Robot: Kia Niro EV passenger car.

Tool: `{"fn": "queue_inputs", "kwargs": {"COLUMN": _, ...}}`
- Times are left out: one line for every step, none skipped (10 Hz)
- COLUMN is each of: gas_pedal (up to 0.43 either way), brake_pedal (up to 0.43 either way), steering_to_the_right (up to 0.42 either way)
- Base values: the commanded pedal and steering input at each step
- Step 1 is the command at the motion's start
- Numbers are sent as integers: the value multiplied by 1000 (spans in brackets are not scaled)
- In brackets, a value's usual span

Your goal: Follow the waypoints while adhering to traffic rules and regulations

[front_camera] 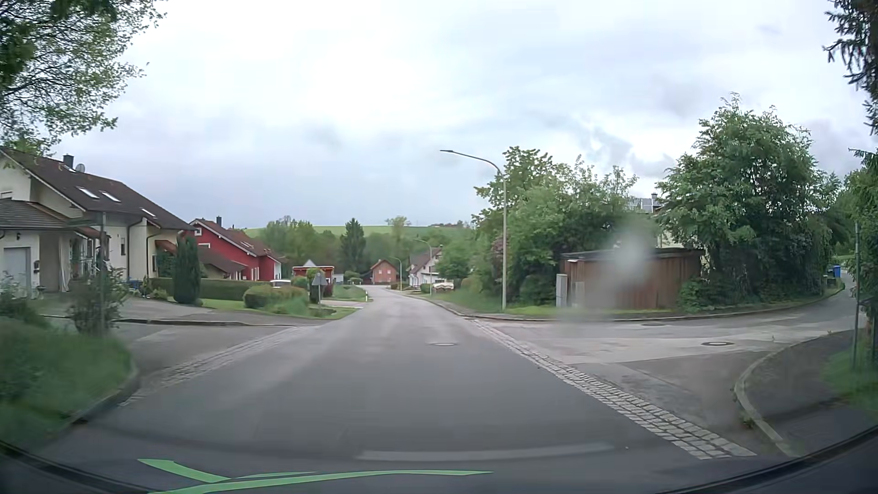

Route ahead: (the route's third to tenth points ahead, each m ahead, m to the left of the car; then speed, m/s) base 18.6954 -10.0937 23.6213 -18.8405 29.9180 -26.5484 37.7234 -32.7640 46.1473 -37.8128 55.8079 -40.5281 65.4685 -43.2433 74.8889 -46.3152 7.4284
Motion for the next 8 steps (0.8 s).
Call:
{"fn": "queue_inputs", "kwargs": {"gas_pedal": 0, "brake_pedal": 280, "steering_to_the_right": 153}}
{"fn": "queue_inputs", "kwargs": {"gas_pedal": 0, "brake_pedal": 280, "steering_to_the_right": 180}}
{"fn": "queue_inputs", "kwargs": {"gas_pedal": 0, "brake_pedal": 274, "steering_to_the_right": 213}}
{"fn": "queue_inputs", "kwargs": {"gas_pedal": 0, "brake_pedal": 274, "steering_to_the_right": 237}}
{"fn": "queue_inputs", "kwargs": {"gas_pedal": 0, "brake_pedal": 268, "steering_to_the_right": 243}}
{"fn": "queue_inputs", "kwargs": {"gas_pedal": 0, "brake_pedal": 262, "steering_to_the_right": 254}}
{"fn": "queue_inputs", "kwargs": {"gas_pedal": 0, "brake_pedal": 256, "steering_to_the_right": 275}}
{"fn": "queue_inputs", "kwargs": {"gas_pedal": 0, "brake_pedal": 244, "steering_to_the_right": 294}}
